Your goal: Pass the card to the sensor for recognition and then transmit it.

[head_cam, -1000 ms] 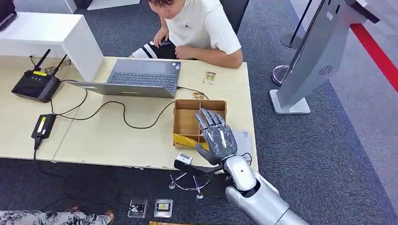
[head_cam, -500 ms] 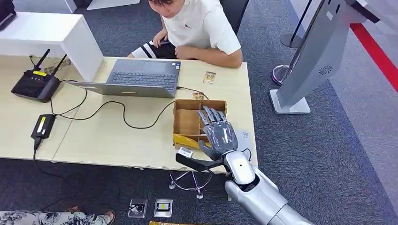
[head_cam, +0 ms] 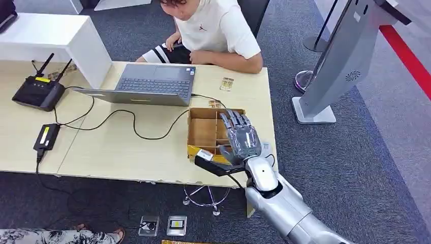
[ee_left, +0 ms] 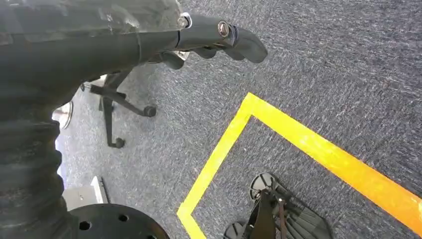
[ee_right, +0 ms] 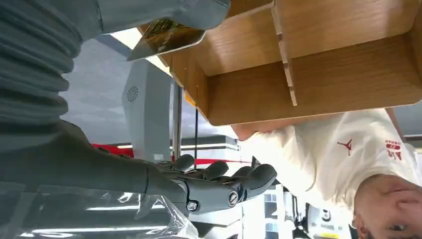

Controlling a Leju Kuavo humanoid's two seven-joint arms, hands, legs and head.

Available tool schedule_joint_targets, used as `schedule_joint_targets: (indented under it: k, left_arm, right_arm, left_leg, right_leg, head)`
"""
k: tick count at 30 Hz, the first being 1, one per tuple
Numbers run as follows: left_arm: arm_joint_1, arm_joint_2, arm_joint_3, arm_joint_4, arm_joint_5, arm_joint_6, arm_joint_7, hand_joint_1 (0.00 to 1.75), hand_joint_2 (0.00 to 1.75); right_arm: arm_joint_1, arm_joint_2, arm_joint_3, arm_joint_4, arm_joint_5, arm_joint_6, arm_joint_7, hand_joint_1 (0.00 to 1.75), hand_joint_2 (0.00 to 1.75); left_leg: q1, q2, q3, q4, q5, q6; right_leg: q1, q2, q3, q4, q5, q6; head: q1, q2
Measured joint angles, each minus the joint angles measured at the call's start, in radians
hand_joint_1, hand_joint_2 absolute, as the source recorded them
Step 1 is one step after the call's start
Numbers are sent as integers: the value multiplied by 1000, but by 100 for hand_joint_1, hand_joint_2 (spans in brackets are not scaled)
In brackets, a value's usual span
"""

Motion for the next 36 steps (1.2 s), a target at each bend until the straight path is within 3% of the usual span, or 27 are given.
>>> schedule_joint_targets:
  k: [30, 33, 34, 35, 36]
  left_arm:
    - [0, 2, 0, -2, 19, -10, -2, 0, 175]
    - [0, 2, 0, -2, 20, -12, -5, 0, 175]
    - [0, 2, 0, -2, 20, -13, -7, 0, 175]
    - [1, 3, 0, -2, 21, -14, -9, 0, 175]
    - [1, 3, 0, -2, 21, -16, -11, 0, 175]
  right_arm:
    - [7, -7, -28, 80, -41, 12, -1, 19, 175]
    - [10, -8, -29, 84, -41, 14, 6, 28, 175]
    - [12, -9, -29, 84, -41, 15, 8, 38, 175]
    - [14, -10, -31, 84, -41, 15, 11, 56, 175]
    - [17, -11, -35, 84, -42, 14, 16, 89, 175]
  left_leg:
    - [0, 0, 0, 0, 0, 0]
    - [0, 0, 0, 0, 0, 0]
    - [0, 0, 0, 0, 0, 0]
    - [0, 0, 0, 0, 0, 0]
    - [0, 0, 0, 0, 0, 0]
  right_leg:
    - [0, 0, 0, 0, 0, 0]
    - [0, 0, 0, 0, 0, 0]
    - [0, 0, 0, 0, 0, 0]
    - [0, 0, 0, 0, 0, 0]
    - [0, 0, 0, 0, 0, 0]
  head:
    - [0, 0]
    - [0, 0]
    - [0, 0]
    - [0, 0]
    - [0, 0]
